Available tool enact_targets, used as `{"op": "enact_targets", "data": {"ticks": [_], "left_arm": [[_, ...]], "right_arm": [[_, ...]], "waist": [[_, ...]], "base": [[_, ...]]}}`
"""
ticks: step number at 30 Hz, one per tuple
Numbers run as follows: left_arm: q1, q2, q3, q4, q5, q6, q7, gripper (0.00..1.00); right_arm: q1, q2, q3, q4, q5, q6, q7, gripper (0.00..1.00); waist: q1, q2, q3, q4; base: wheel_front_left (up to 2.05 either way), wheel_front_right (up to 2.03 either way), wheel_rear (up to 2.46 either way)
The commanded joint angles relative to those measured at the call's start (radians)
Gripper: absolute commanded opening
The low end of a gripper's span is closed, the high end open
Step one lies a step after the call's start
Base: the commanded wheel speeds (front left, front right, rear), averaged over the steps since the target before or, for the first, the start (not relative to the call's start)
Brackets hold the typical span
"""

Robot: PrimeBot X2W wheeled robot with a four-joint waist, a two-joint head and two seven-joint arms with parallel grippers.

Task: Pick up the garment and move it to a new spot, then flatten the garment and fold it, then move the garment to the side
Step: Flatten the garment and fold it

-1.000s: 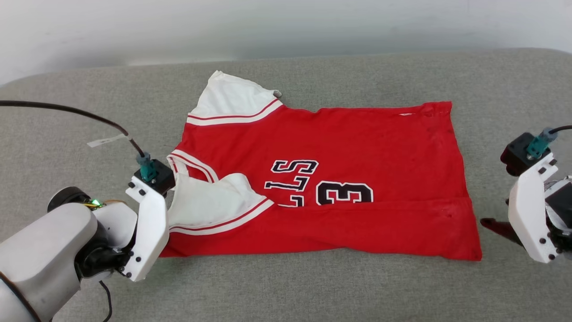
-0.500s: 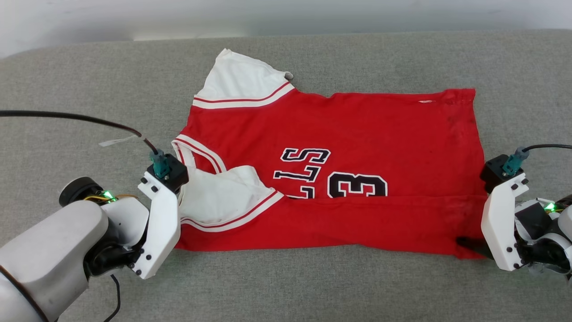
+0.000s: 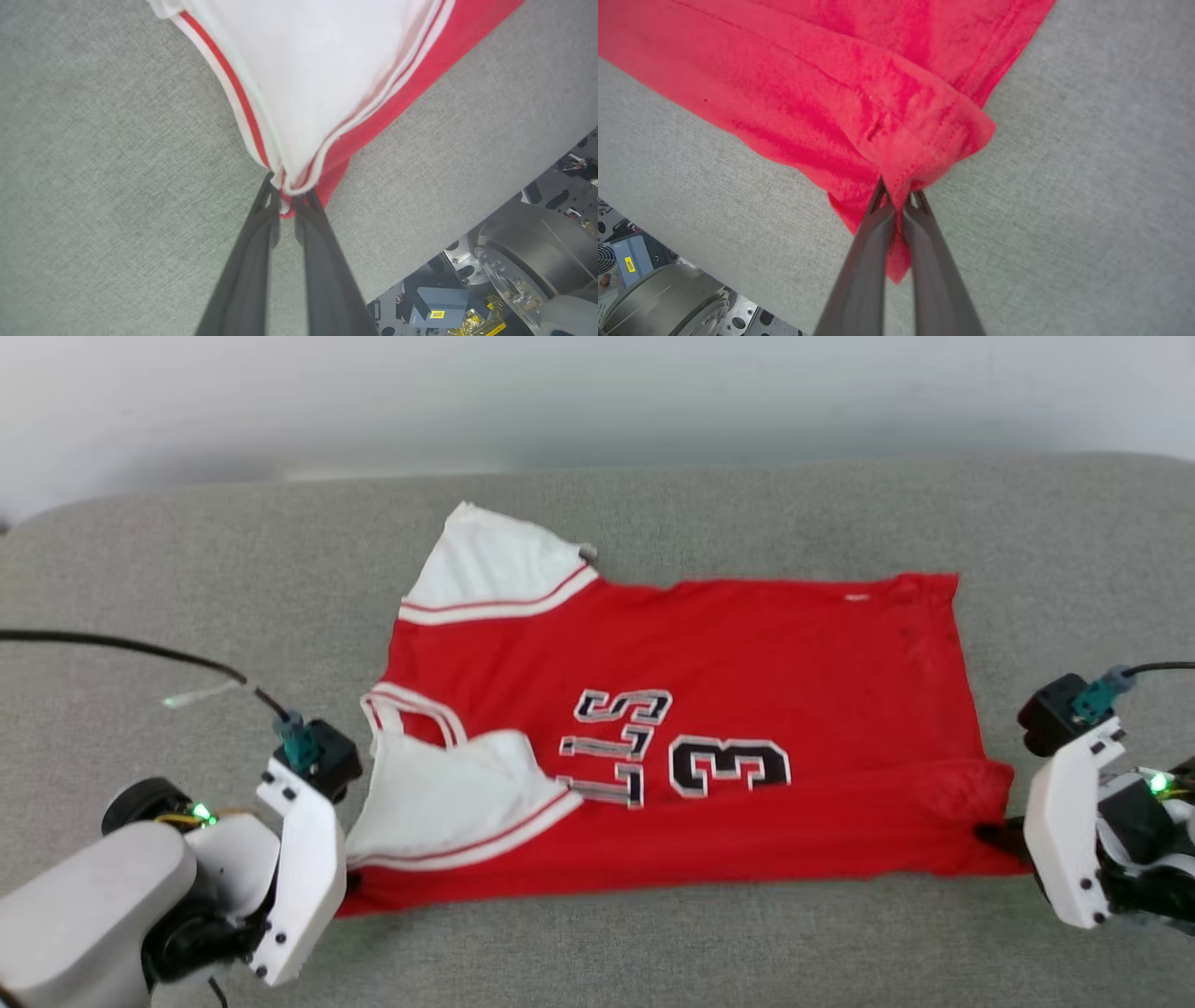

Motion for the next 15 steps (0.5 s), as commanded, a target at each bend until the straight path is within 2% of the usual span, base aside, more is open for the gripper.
{"op": "enact_targets", "data": {"ticks": [1,8,15], "left_arm": [[0.029,0.022,-0.005,-0.022,-0.005,0.007,-0.005,0.0],[0.113,0.061,-0.031,-0.112,-0.028,0.034,-0.014,0.0],[0.176,0.04,-0.061,-0.086,-0.039,0.059,-0.022,0.0]], "right_arm": [[0.029,-0.03,0.006,-0.026,0.009,-0.001,-0.005,0.0],[0.105,-0.124,0.009,-0.122,0.051,-0.001,0.033,0.0],[0.18,-0.108,-0.005,-0.089,0.05,-0.001,0.041,0.0]], "waist": [[0.0001,0.0,-0.025,-0.002],[0.0001,0.0,-0.042,0.003],[0.0001,0.0,-0.026,0.007]], "base": [[0.0,0.0,0.0],[0.0,0.0,0.0],[0.0,0.0,0.0]]}}
